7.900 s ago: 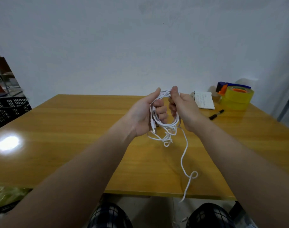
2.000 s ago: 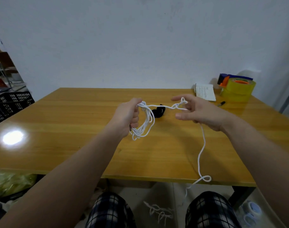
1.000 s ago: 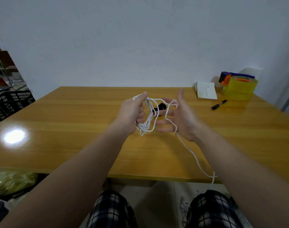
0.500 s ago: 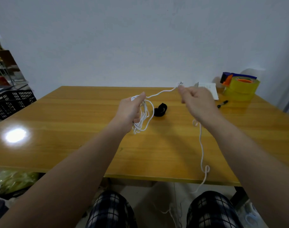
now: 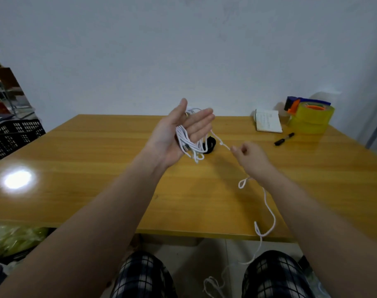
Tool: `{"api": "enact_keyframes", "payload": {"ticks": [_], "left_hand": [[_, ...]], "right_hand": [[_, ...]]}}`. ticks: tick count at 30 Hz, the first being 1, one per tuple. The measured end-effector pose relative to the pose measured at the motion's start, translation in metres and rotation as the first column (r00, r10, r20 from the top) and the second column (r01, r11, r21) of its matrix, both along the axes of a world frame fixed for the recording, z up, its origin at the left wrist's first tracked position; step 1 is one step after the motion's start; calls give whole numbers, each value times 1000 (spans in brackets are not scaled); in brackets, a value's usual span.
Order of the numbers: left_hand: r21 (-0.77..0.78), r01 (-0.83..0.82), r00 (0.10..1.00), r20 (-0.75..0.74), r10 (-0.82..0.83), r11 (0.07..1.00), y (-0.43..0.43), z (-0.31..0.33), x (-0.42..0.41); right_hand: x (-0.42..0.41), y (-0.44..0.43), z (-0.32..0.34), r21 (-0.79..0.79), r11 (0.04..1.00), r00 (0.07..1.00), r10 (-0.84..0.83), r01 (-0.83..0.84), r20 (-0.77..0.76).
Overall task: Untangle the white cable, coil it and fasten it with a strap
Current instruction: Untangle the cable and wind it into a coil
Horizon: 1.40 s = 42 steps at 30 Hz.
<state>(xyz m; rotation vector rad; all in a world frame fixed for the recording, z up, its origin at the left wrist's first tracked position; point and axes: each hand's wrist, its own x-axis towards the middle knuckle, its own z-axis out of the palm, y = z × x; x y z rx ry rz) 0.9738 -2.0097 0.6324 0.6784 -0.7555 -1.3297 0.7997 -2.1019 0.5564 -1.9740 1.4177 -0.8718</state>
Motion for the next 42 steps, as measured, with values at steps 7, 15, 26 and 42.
{"api": "enact_keyframes", "payload": {"ticks": [7,15,26,42], "left_hand": [[44,-289,956,-39,290,956,-17,-6,20],[134,-422,905,109,410,896,-28,-36,16],[117,-249,965,-59,257,962,-28,-20,4],[82,33,560,824,-86,996,-6,-39,-17]], "right_hand": [[-2,36,1,-187,947,820,117,-263,-561],[11,72,4,-257,688,541,231,-678,-809],[16,60,-7,-186,844,672,246,-503,-699],[7,59,61,-337,763,831,468,-551,-300]]}}
